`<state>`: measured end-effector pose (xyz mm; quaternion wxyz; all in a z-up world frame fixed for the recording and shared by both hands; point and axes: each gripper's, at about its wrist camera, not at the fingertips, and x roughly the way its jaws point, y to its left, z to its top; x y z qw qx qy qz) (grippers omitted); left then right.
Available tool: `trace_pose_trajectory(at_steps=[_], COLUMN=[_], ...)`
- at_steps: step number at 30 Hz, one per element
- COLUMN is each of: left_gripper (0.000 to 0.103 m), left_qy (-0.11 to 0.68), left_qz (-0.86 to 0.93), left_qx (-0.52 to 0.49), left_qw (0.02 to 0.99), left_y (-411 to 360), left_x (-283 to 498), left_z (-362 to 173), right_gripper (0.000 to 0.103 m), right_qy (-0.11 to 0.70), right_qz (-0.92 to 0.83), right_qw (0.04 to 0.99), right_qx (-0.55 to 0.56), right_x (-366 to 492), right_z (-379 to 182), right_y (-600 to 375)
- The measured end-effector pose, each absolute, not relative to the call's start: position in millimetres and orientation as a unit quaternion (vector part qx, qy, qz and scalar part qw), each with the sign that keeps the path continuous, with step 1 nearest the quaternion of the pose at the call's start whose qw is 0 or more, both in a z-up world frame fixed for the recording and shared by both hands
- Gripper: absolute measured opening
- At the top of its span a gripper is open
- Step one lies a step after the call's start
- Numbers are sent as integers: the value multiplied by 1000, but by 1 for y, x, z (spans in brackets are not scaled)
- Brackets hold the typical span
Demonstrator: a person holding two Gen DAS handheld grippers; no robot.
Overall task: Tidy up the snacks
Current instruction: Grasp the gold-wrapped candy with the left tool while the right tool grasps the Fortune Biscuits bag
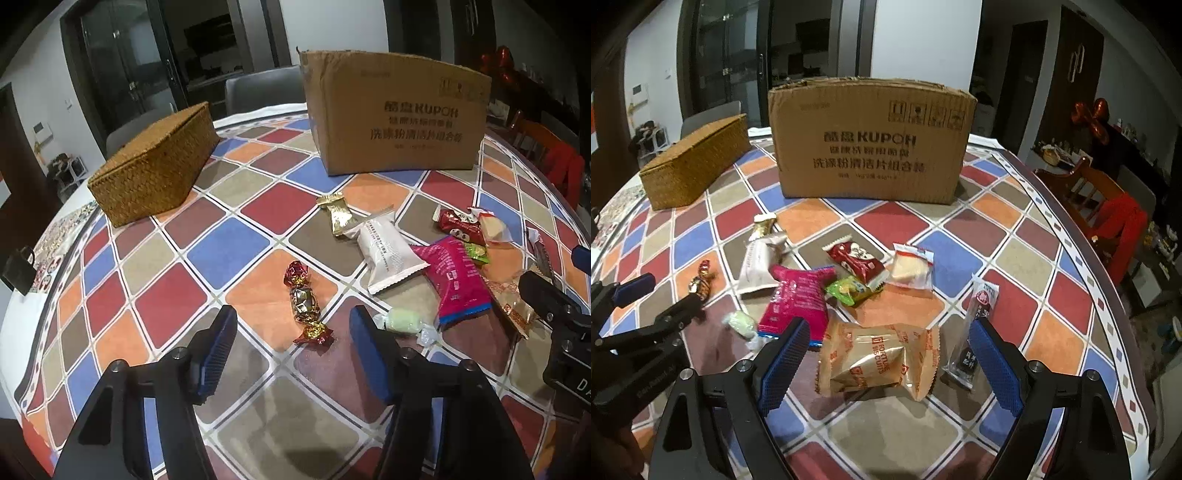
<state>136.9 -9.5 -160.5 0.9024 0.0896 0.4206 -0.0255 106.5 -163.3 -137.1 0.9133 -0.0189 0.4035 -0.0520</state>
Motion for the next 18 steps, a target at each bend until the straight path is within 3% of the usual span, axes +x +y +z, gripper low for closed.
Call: trace_pose_trajectory(at_steps=[10,18], left_gripper=[51,43], left_qy=[445,447], left_qz=[-27,-36], left_qx=[87,81], left_qw=[891,890], left_y=[-10,-14], left_x=[151,158], left_z=[-179,-183], right_gripper=[85,66], right_qy=[440,469], right_qz=[-43,-27], right_qw=[897,883], right_qx=[-17,5], right_x=[120,126], right_z=[-162,-177], right_y=[-164,-170])
